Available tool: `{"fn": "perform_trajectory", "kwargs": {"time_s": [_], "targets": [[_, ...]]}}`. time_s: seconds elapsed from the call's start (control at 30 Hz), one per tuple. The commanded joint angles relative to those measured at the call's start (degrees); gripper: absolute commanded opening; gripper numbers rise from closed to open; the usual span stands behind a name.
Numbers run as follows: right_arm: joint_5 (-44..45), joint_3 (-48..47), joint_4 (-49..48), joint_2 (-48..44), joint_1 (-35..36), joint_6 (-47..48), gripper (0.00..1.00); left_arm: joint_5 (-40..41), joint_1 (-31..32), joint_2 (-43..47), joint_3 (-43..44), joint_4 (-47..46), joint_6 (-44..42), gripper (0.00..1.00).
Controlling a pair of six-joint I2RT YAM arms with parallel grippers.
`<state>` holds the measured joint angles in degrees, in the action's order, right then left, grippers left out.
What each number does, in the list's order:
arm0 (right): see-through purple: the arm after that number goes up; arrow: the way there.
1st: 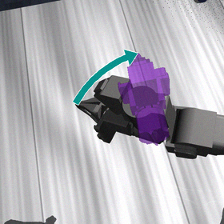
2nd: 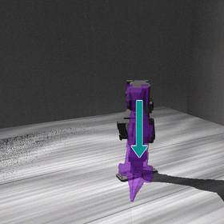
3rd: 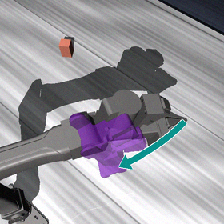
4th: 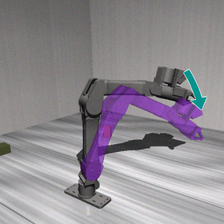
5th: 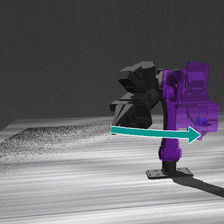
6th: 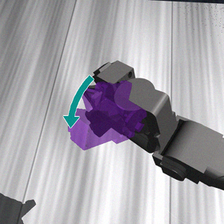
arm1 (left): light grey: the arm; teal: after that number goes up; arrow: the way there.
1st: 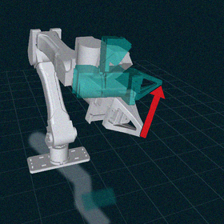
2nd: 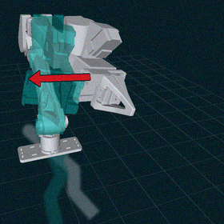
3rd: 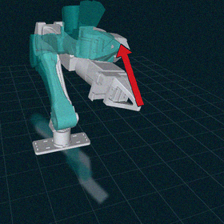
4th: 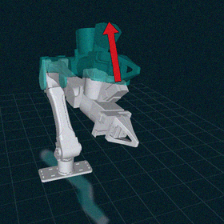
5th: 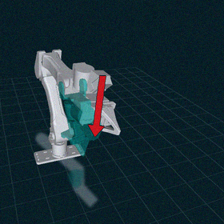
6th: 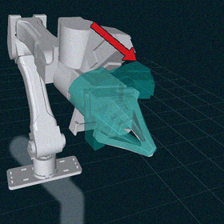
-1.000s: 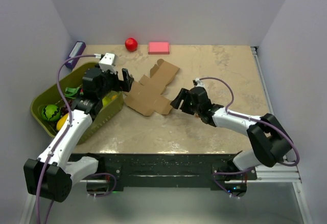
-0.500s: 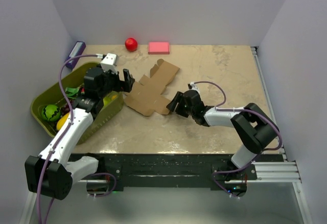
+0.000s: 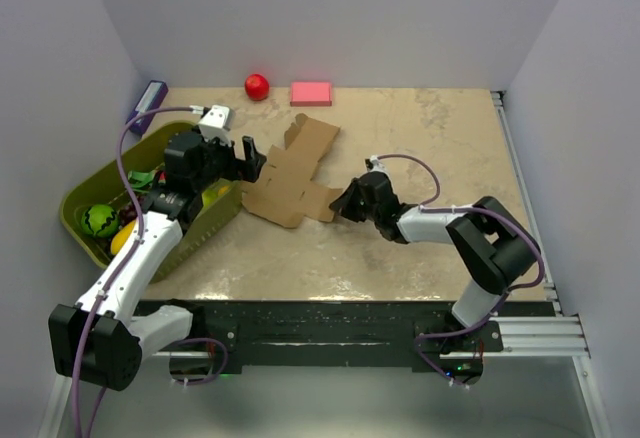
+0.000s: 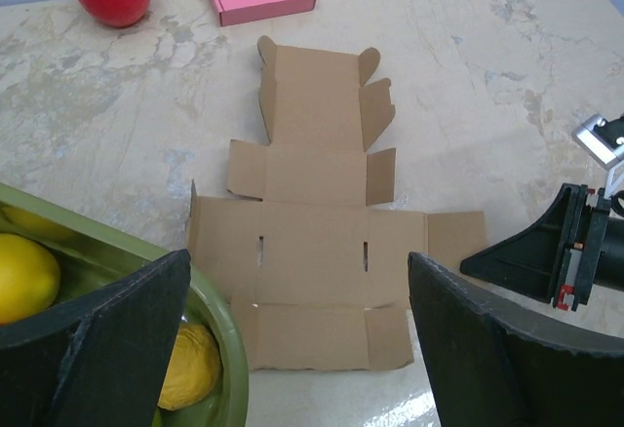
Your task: Fold the paper box
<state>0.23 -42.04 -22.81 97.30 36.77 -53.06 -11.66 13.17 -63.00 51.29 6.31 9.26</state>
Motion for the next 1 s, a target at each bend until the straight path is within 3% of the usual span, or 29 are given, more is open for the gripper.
{"fn": "perform_trajectory", "kwargs": {"time_s": [0.0,0.13,0.27,0.43,0.77,0.87,0.97], "targets": [[-4.8,-1.9,-1.4,-2.8,-3.7,5.7,0.00,-2.1,0.5,0.4,-0.2,-2.4,-1.6,0.96],[-7.4,-7.9,9.9,-8.6,-8.1,18.7,0.00,-7.4,1.3,0.1,-0.2,-4.1,-2.1,0.96],[-8.1,-16.3,25.8,-11.7,-8.1,30.3,0.00,-13.8,2.6,-0.9,1.4,-7.7,-2.2,0.93],[-12.3,-26.7,37.9,-14.5,-8.1,41.9,0.00,-23.6,4.1,-3.2,6.1,-9.3,-1.7,0.91],[-19.5,-38.8,58.3,-17.6,-8.1,52.1,0.00,-40.8,7.0,-8.7,18.4,-14.2,-0.2,0.92],[-23.0,-40.6,61.3,-18.5,-8.1,54.7,0.00,-42.4,9.5,-12.2,23.3,-9.9,-2.5,0.92],[-26.4,-41.4,63.3,-19.4,-8.0,56.6,0.00,-40.6,13.0,-16.1,29.3,0.3,-11.1,0.93]]}}
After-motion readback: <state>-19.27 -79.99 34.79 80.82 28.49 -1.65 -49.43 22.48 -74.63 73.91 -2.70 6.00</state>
